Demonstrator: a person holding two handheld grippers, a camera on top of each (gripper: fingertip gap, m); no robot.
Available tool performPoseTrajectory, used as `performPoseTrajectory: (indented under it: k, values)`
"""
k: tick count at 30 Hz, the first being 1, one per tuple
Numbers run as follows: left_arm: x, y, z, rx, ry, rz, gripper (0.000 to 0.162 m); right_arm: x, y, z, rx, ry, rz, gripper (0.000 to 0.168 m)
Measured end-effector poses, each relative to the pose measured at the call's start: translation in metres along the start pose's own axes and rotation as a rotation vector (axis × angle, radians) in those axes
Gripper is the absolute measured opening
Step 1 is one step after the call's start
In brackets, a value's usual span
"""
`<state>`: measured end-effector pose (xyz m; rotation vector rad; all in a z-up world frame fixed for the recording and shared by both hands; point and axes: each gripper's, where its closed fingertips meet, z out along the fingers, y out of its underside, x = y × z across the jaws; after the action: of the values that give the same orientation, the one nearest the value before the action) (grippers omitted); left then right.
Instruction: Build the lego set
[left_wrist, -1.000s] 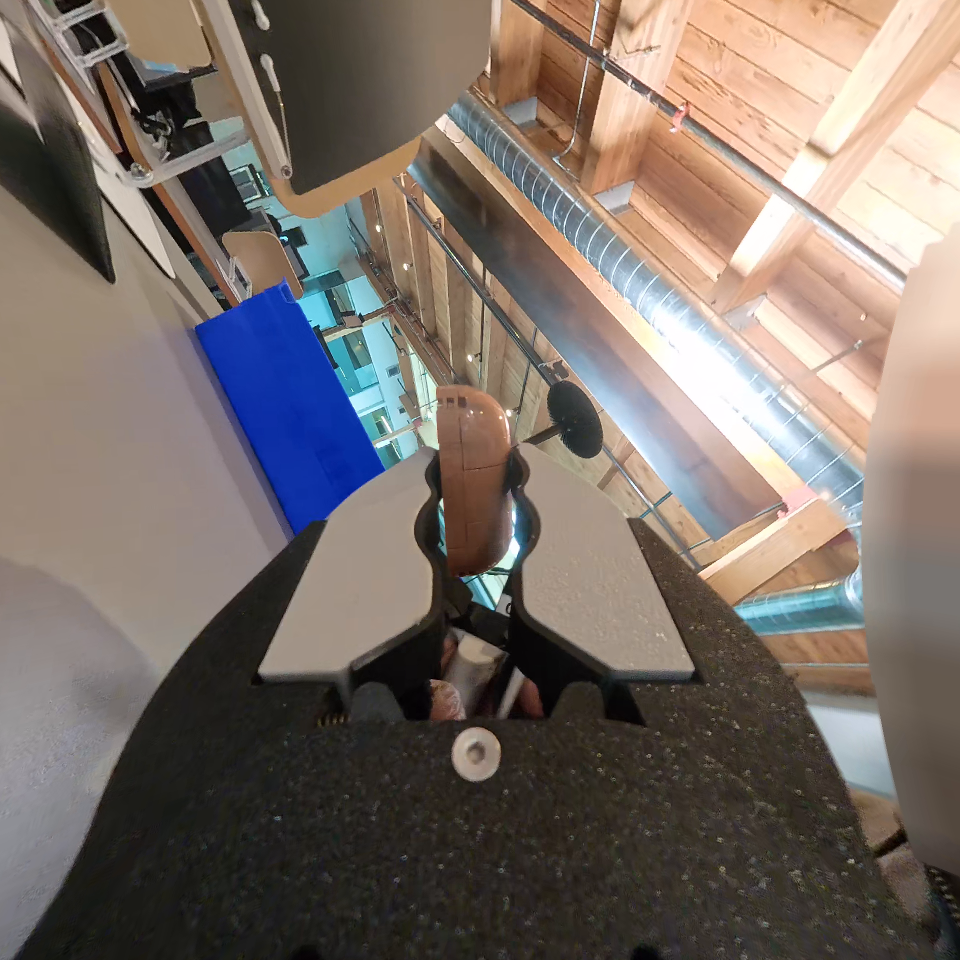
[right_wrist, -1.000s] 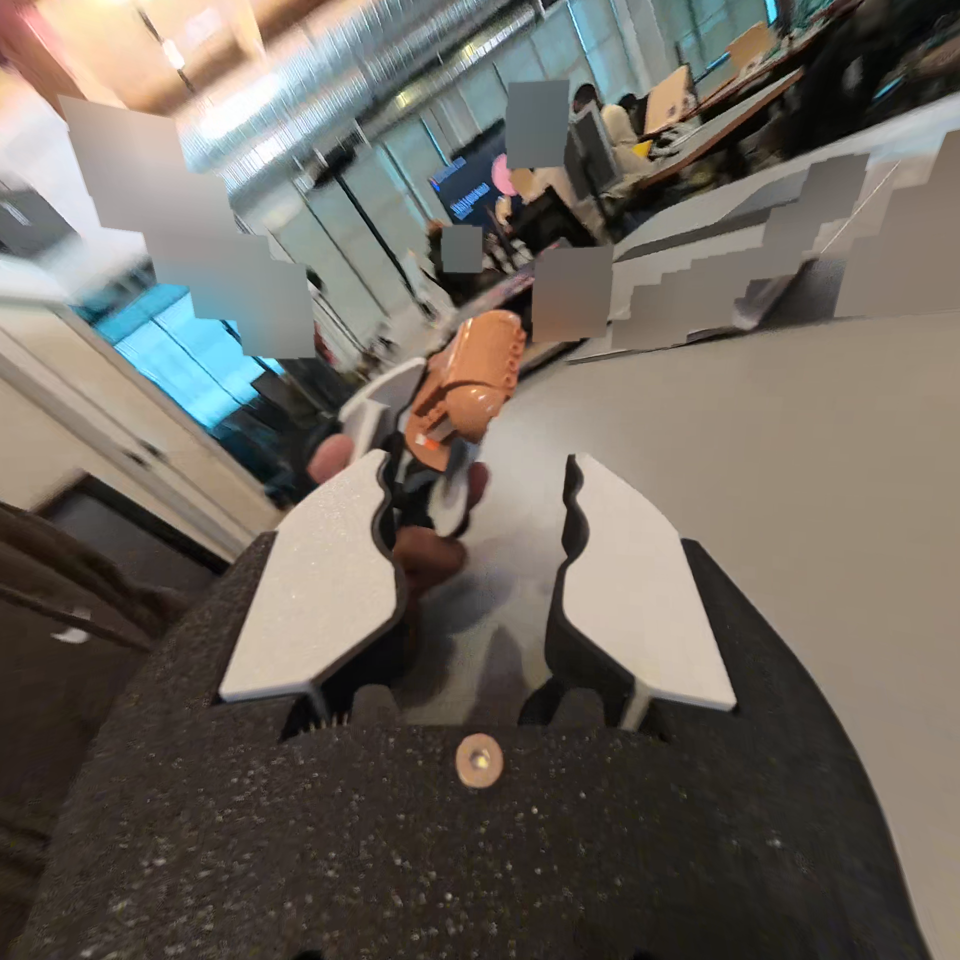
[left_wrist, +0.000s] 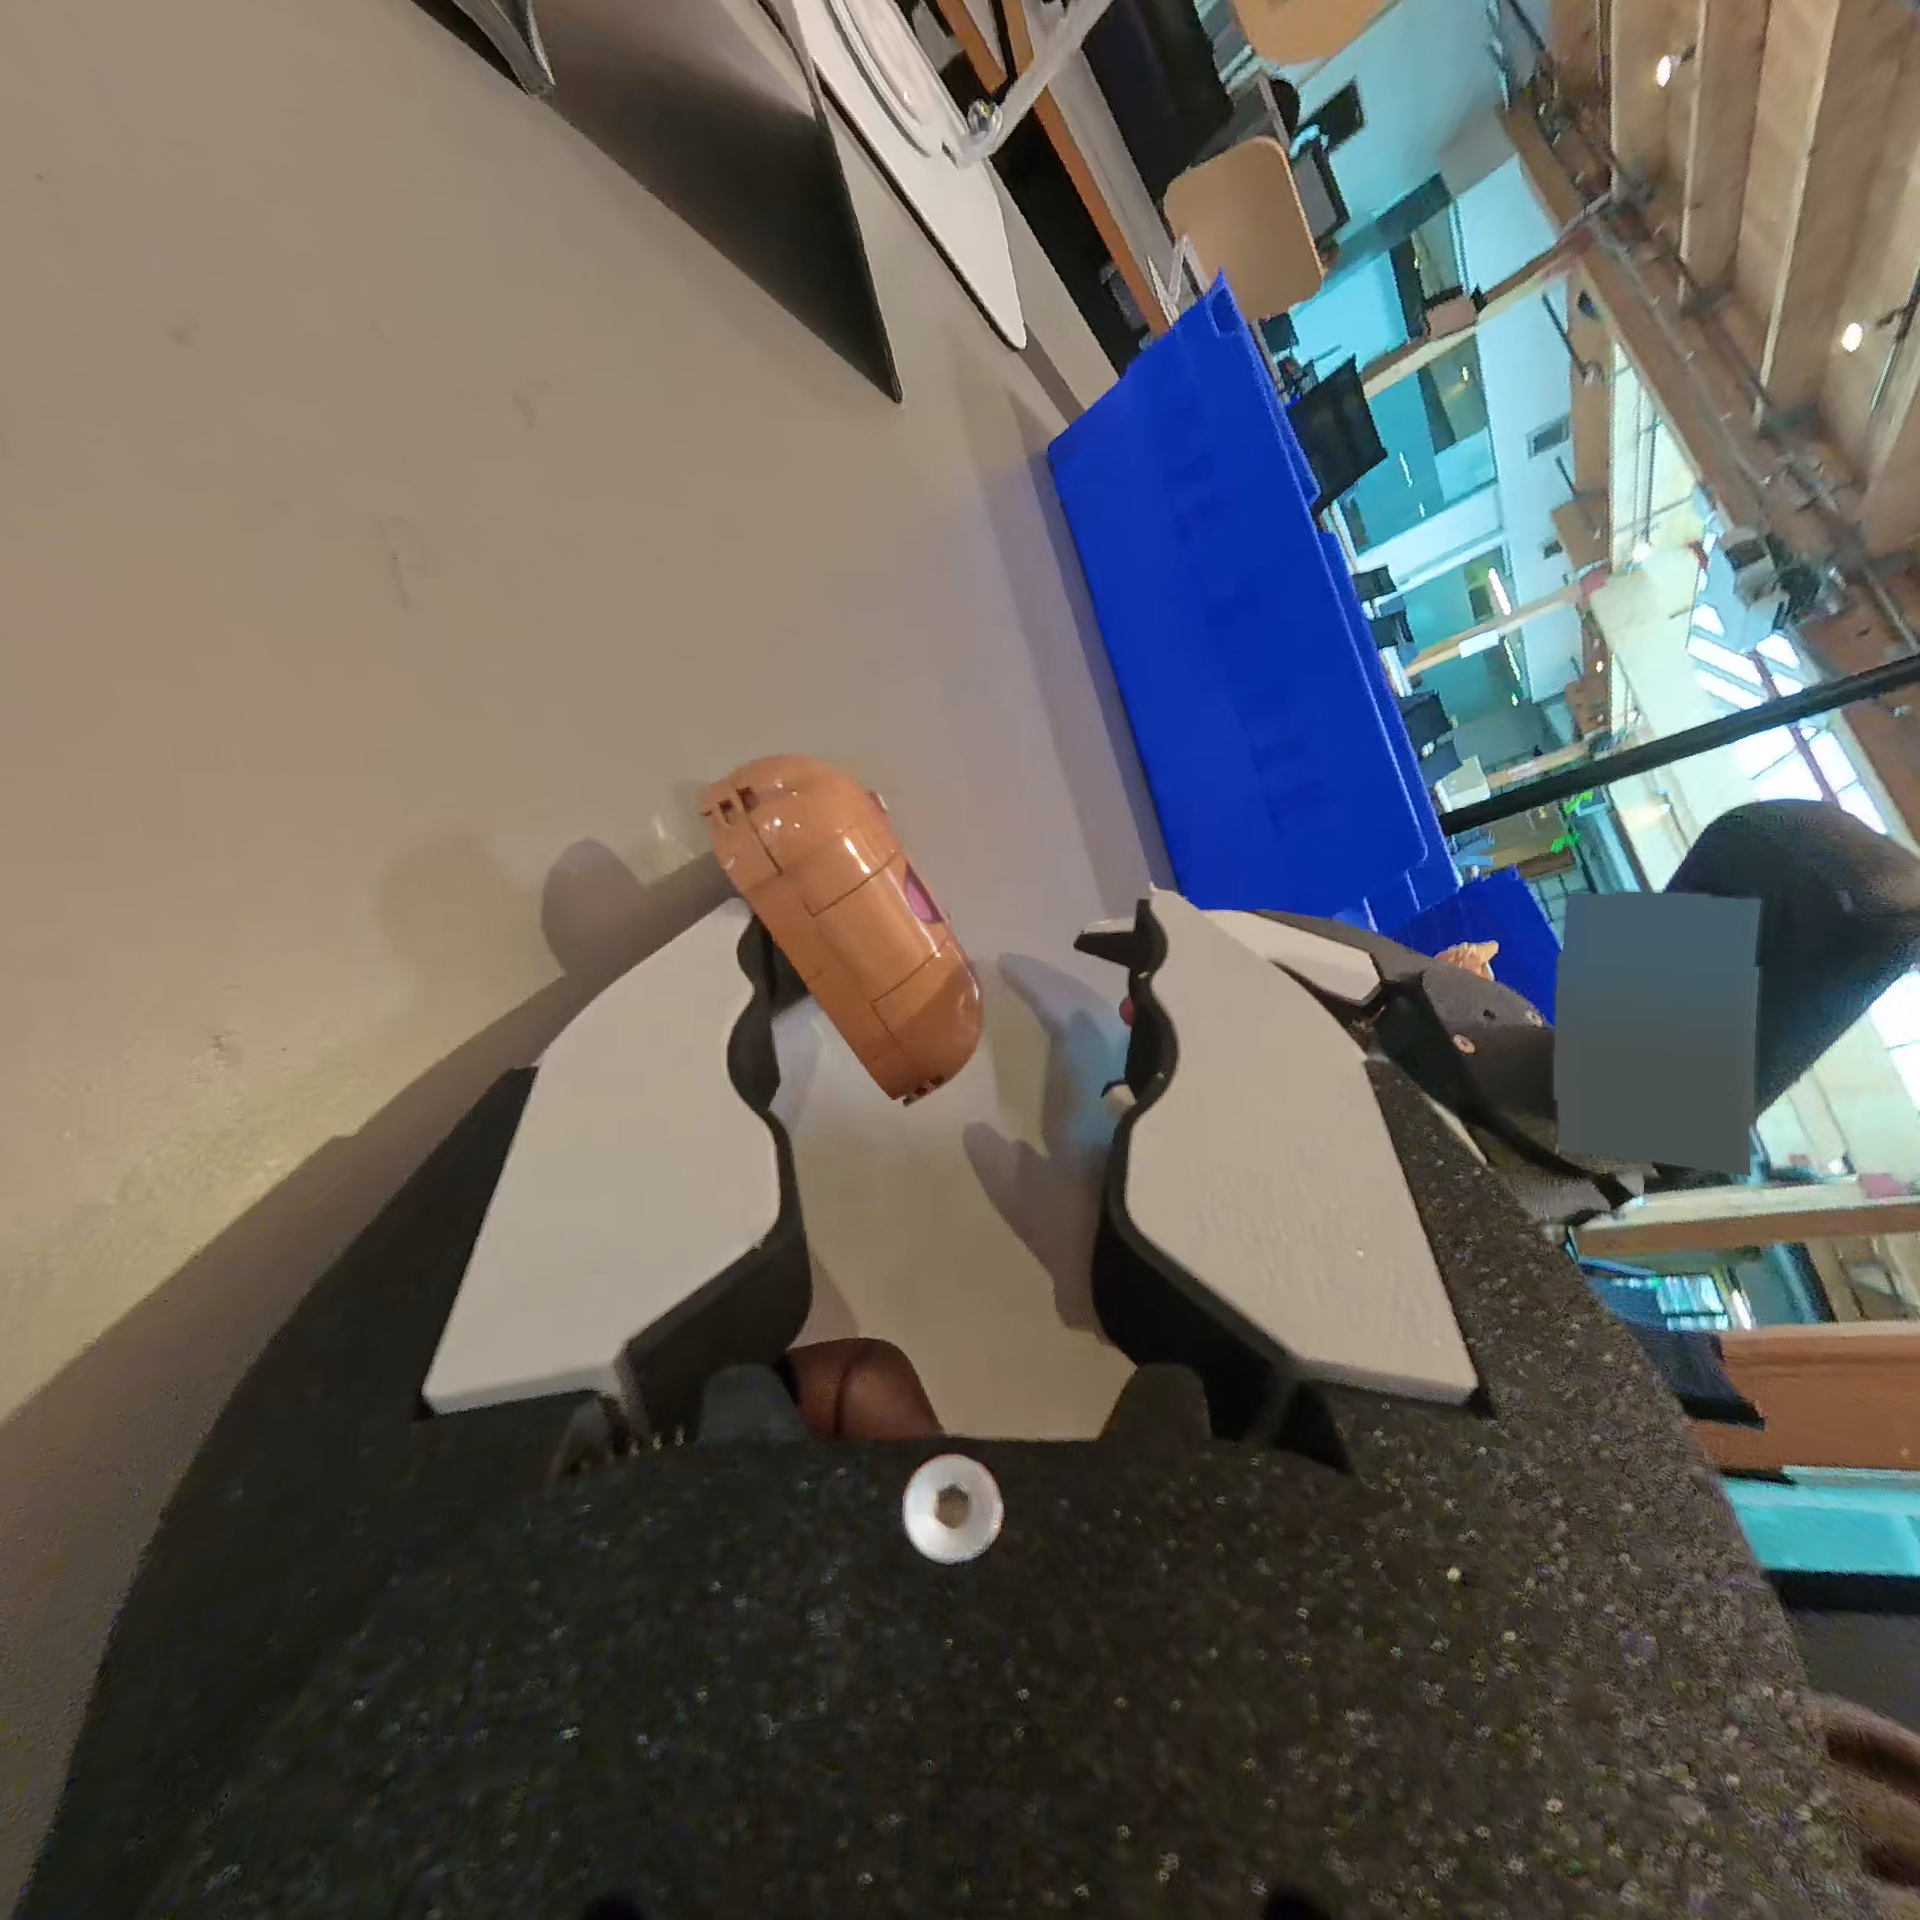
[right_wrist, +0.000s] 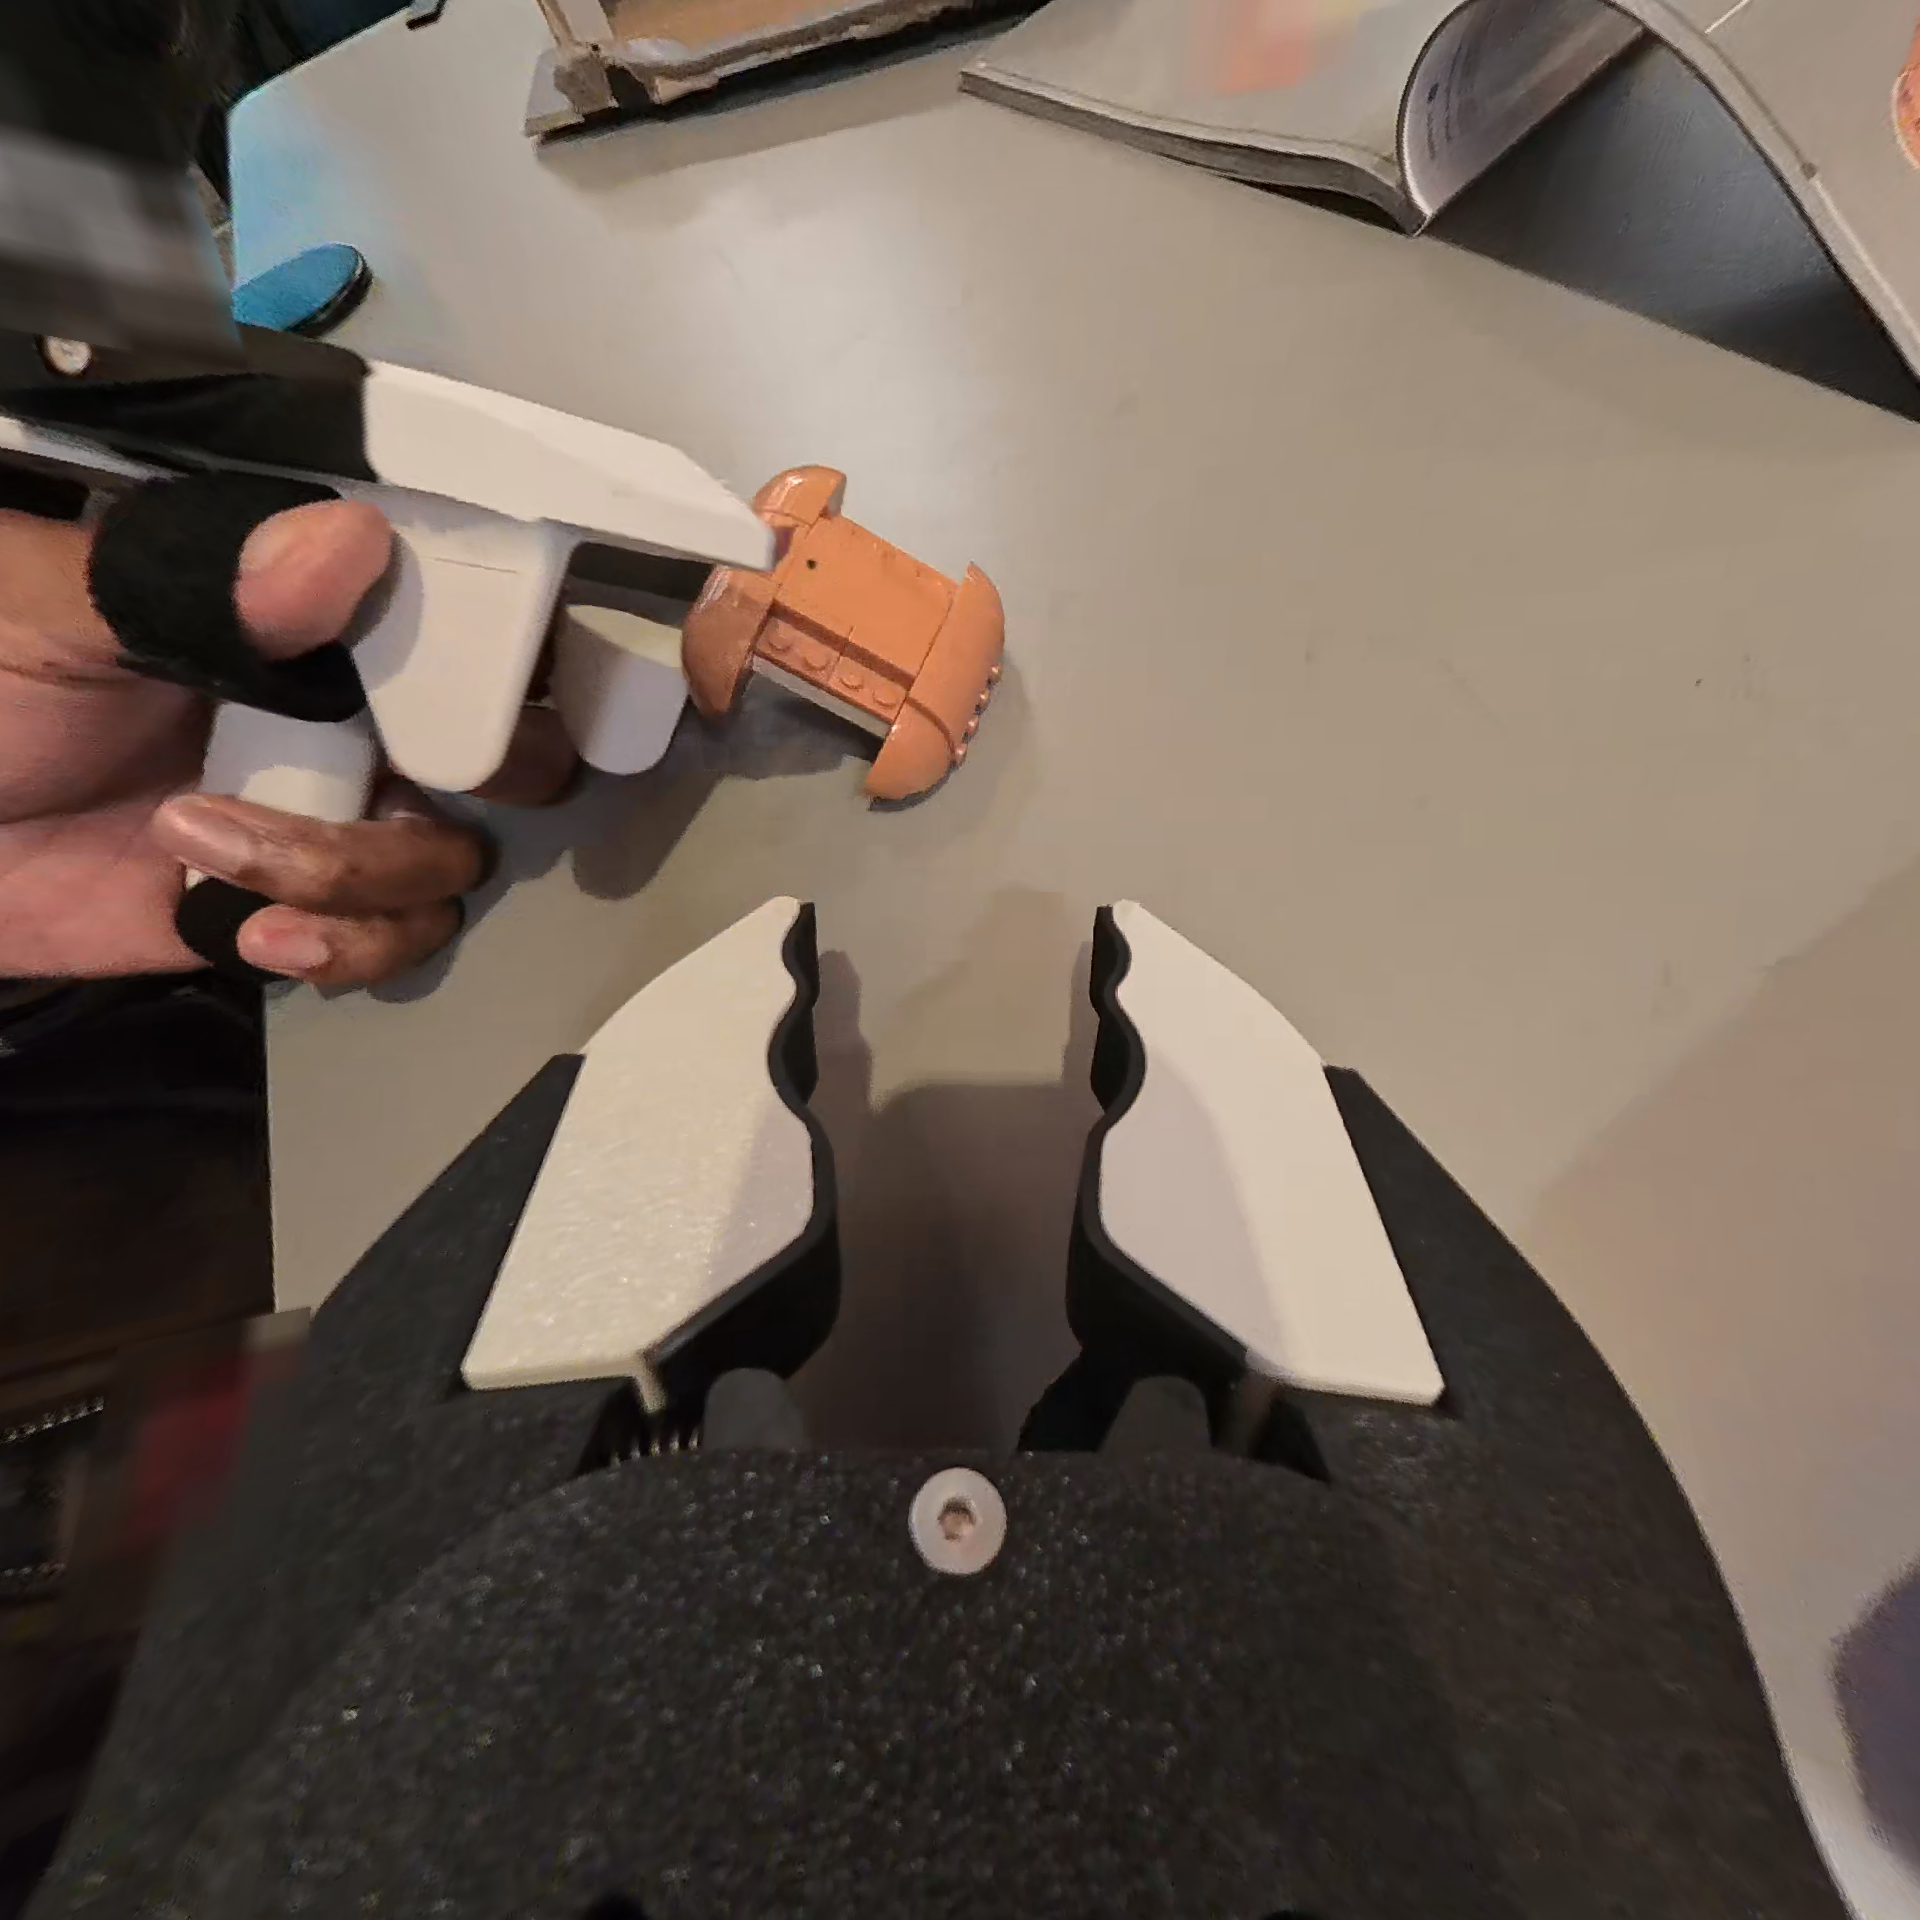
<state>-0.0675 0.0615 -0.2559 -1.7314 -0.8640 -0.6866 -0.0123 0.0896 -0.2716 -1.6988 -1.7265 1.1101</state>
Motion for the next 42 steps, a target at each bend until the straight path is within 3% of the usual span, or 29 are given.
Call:
performPoseTrajectory:
  k: [11, 18, 23, 27, 29, 35, 42]
  values:
    - [0.025, 0.058, -0.025, -0.322, 0.059, 0.27, 0.076, -0.004, 0.0, -0.007, 0.034, -0.036, 0.007, 0.049]
    - [0.029, 0.072, -0.055, -0.474, 0.115, 0.5, 0.078, -0.001, 0.0, -0.007, 0.037, -0.031, 0.024, 0.048]
    - [0.043, 0.034, -0.061, -0.312, 0.26, 0.707, 0.076, -0.003, -0.003, -0.009, 0.064, -0.037, 0.006, 0.048]
    - [0.044, -0.011, -0.043, -0.106, 0.282, 0.927, 0.076, -0.001, -0.005, -0.011, 0.081, -0.035, 0.006, 0.05]
    - [0.039, -0.026, -0.029, -0.085, 0.274, 0.979, 0.076, 0.0, -0.005, -0.012, 0.086, -0.035, 0.016, 0.051]
    - [0.013, -0.048, 0.019, -0.199, 0.282, 0.893, 0.082, 0.01, -0.001, -0.017, 0.068, -0.005, 0.024, 0.05]
    - [0.016, -0.067, 0.041, -0.135, 0.41, 0.807, 0.081, 0.019, 0.004, -0.026, 0.064, -0.023, 0.065, 0.043]
